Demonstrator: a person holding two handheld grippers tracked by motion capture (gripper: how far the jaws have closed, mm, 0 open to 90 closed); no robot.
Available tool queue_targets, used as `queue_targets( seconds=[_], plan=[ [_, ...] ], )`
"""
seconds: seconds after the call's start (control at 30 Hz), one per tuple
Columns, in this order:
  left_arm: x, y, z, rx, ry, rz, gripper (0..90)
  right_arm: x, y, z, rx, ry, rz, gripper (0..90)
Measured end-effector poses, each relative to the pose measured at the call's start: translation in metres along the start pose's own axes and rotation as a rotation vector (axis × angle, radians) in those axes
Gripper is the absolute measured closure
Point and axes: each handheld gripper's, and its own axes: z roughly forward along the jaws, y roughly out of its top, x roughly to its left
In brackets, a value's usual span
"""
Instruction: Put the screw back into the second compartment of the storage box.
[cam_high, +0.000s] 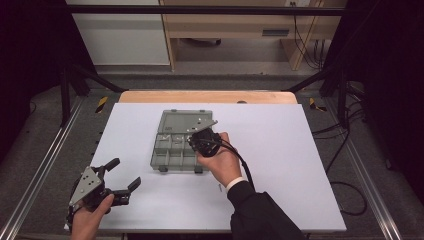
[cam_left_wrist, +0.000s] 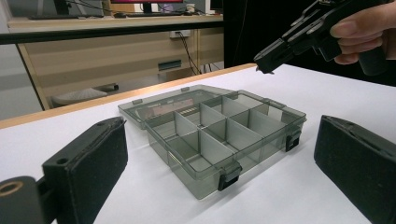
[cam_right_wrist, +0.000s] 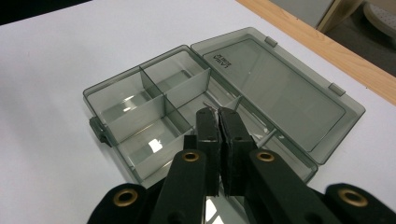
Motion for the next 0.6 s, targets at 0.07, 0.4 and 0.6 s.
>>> queue_targets(
  seconds=[0.07,0.4,0.6],
  plan=[
    [0.000,0.000,0.000,-0.001,0.000,0.000,2.6,0.001,0.001,0.002,-0.001,-0.006,-0.004,87.7],
    [0.000,0.000,0.000,-0.001,0.000,-0.001,2.7,0.000,0.008,0.012,-0.019,-0.057,-0.015,87.7],
    [0.000,0.000,0.000,-0.001,0.000,-0.001,2.6,0.003,0.009,0.022,-0.009,-0.081,-0.045,87.7]
  ],
)
